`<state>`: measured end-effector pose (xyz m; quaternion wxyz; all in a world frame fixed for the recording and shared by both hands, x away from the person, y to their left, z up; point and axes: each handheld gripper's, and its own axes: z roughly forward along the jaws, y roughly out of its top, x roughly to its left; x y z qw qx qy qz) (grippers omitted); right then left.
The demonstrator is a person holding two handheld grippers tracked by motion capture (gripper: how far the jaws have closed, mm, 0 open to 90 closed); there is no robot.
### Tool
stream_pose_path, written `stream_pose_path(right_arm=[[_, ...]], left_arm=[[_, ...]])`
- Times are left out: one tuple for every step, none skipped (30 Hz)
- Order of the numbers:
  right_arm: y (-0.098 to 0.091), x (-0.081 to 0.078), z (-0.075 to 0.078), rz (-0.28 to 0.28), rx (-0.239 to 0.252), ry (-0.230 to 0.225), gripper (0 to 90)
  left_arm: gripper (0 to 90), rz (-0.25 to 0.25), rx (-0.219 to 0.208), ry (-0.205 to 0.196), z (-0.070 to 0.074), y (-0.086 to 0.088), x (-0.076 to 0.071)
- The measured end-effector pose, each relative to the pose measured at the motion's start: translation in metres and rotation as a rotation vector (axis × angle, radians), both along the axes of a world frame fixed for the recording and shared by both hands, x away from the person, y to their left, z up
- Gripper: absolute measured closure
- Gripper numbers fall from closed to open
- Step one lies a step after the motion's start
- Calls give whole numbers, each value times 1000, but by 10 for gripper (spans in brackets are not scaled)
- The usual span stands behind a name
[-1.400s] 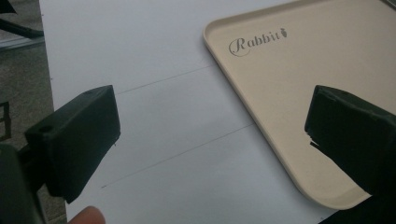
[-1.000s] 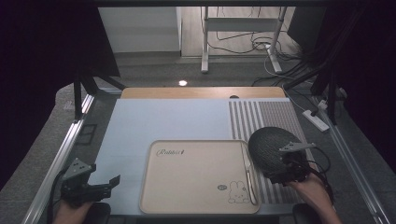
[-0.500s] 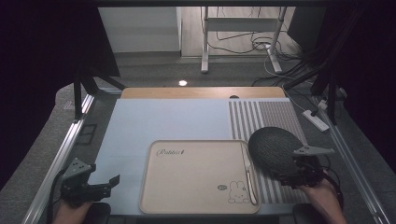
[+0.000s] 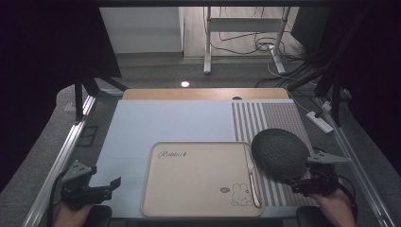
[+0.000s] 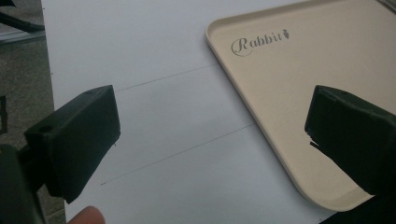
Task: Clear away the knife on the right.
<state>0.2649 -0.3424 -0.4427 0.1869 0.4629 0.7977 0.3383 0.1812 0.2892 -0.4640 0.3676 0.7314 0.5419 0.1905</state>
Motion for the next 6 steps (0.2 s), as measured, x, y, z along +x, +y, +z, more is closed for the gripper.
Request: stream_pose_path(right_arm=[[-1, -1, 1, 0, -4, 1, 0], [-1, -2, 1, 3, -2, 2, 0], [-1, -2, 0, 3, -4, 1, 0], [-1, -2, 0, 1, -2, 0, 0], [-1, -2, 0, 3, -2, 1, 0], [-1, -2, 0, 5, -7, 5, 0]], left_arm=[[33, 0, -1, 0, 0, 0, 0], [33, 0, -1, 1, 0, 0, 0], [33, 1, -1, 1, 0, 0, 0], [33, 1, -2, 0, 0, 0, 0], [33, 0, -4, -2, 0, 0, 1], [33, 0, -2, 1, 1, -1, 1]])
